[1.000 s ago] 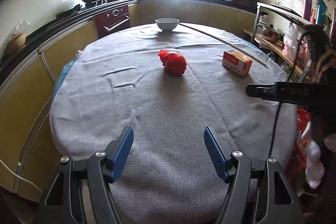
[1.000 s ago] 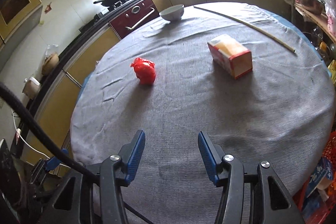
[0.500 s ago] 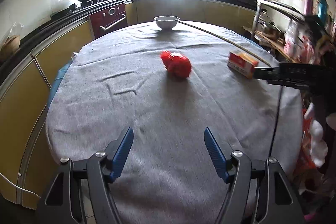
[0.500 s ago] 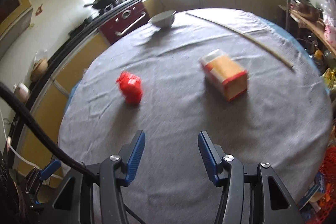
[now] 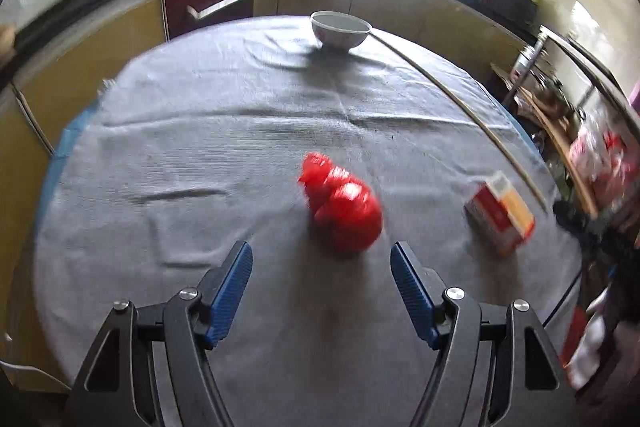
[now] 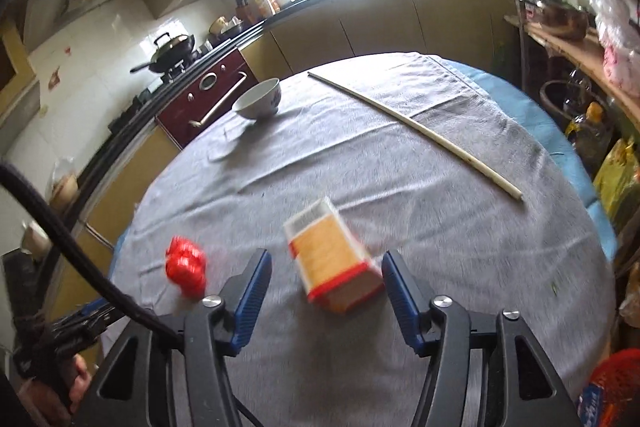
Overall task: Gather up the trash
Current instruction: 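Return both open tools toward the red bag and red-and-white box, then grasp the red plastic bag with the left tool while the right tool grasps the red-and-white box, then lift the bag and box and carry both toward the red basket, then lower the red bag and red-and-white box into the red basket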
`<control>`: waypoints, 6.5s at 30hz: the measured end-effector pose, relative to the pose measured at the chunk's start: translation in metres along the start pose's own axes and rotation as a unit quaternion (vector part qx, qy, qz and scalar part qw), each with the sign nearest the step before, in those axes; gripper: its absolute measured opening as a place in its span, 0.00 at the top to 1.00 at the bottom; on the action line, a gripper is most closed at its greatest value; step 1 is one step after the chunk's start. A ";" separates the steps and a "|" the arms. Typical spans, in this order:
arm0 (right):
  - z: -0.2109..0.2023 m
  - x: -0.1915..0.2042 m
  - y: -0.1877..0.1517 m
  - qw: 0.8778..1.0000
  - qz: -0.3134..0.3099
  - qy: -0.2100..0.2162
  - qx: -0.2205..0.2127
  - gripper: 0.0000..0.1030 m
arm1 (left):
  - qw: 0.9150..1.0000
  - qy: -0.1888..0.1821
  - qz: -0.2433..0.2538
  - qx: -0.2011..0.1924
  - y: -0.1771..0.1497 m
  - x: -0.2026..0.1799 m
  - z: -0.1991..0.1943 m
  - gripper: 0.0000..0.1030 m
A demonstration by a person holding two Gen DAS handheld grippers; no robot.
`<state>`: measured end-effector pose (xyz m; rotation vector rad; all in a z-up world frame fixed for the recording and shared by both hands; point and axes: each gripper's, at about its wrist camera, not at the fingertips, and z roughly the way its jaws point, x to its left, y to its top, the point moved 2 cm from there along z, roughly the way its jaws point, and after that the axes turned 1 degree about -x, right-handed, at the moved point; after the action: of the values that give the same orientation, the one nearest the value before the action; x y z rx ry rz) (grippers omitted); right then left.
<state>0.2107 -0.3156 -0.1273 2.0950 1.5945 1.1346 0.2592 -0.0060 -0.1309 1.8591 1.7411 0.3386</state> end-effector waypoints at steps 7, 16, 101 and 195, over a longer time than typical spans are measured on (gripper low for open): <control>0.043 -0.004 0.018 0.999 -0.015 0.023 0.027 0.36 | 0.997 -0.010 -0.059 0.042 0.037 -0.003 0.043 0.30; 0.081 0.027 -0.003 0.988 -0.129 -0.034 0.075 0.36 | 0.993 0.008 -0.080 0.082 0.043 -0.010 0.083 0.30; -0.223 -0.037 -0.144 0.995 0.012 0.049 -0.086 0.47 | 0.949 0.078 0.271 -0.142 -0.151 -0.177 -0.169 0.57; -0.294 -0.203 -0.193 0.970 0.200 -0.004 -0.138 0.46 | 0.884 0.015 0.464 -0.057 -0.234 -0.349 -0.092 0.56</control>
<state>-0.1508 -0.4998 -0.1408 2.2754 0.9599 1.3749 -0.0278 -0.3256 -0.1196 2.4813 0.6891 0.8035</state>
